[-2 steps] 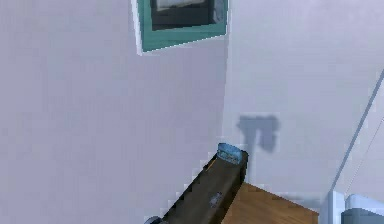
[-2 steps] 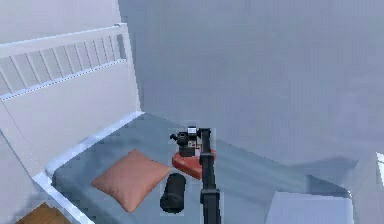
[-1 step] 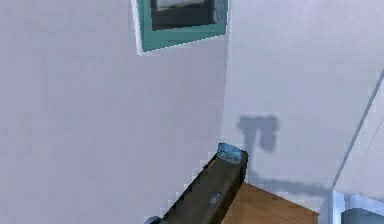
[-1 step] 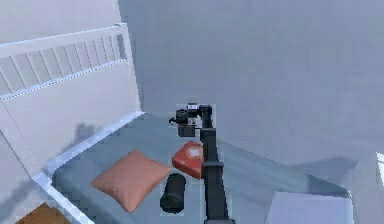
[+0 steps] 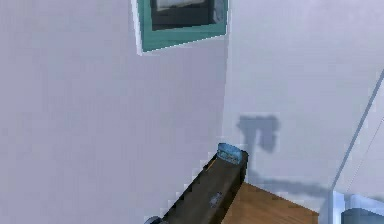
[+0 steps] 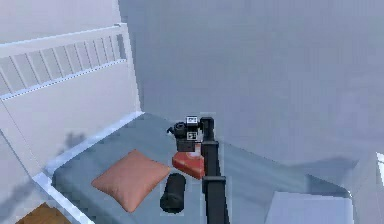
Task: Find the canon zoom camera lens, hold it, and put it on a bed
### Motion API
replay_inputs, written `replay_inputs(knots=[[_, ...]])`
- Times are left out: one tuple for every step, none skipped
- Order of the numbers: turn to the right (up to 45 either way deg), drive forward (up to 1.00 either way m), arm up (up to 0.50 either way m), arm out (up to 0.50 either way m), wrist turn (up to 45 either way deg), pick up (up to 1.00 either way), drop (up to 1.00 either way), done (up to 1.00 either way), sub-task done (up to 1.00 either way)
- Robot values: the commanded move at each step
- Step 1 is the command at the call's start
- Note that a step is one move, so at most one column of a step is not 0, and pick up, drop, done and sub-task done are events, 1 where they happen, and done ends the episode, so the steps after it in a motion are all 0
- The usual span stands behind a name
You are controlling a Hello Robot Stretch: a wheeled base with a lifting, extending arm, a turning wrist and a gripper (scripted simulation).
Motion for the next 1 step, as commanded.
replay_inputs(knots=[[0.0,0.00,0.00,0.00,0.0,0.00,0.00,1.00,0.00]])
